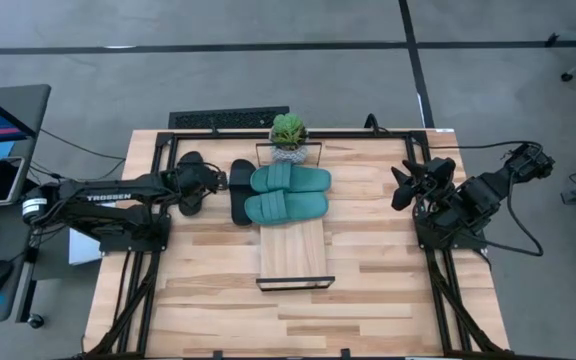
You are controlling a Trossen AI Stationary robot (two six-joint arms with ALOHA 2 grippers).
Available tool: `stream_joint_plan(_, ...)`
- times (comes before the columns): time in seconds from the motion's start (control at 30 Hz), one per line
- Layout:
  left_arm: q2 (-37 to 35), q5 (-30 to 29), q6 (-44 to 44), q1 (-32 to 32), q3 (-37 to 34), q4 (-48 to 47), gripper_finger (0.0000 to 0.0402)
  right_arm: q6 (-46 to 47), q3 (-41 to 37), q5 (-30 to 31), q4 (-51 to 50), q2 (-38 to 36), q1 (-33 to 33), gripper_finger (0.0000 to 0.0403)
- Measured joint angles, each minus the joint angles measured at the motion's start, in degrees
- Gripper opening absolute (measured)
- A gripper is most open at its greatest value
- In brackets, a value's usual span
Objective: Pick and place slides into the shelf
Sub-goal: Put the left black slide on the shelf
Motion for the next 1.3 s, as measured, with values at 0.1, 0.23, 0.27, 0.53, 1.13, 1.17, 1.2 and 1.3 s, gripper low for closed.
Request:
stream_joint_plan(0.1,-0.1,0.5,-7.3,-1.2,-3.5,3.0,0.0155,-1.1,0.0,0.0,0.2,0.0,0.0,0.0178)
stream_joint_plan(0.23,-1.3,-1.4,-15.3,-4.9,-7.2,9.6,0.0155,-1.5,0.0,-0.2,0.2,0.0,0.0,0.0178)
stream_joint_plan(0.27,-1.8,-2.8,-16.7,-6.1,-7.5,9.9,0.0155,-1.5,0.0,-0.3,0.2,0.0,0.0,0.0177)
stream_joint_plan(0.53,-8.7,-10.4,-21.7,-13.2,-7.5,7.7,0.0155,-1.6,0.0,-1.3,-0.3,0.0,0.0,0.0179)
stream_joint_plan(1.13,-29.4,-13.1,-35.5,-14.6,-7.5,-21.4,0.0155,-4.4,0.0,-1.7,-2.6,0.0,0.0,0.0183)
stream_joint_plan(1.17,-29.6,-13.1,-35.6,-14.6,-7.5,-22.4,0.0155,-4.2,0.0,-1.7,-2.6,0.0,0.0,0.0184)
stream_joint_plan(1.2,-29.7,-13.2,-35.5,-14.6,-7.5,-23.1,0.0155,-4.1,0.0,-1.7,-2.6,0.0,0.0,0.0184)
stream_joint_plan(1.3,-29.6,-14.1,-34.9,-14.1,-7.5,-23.9,0.0155,-4.7,0.0,-1.7,-2.8,0.0,0.0,0.0185)
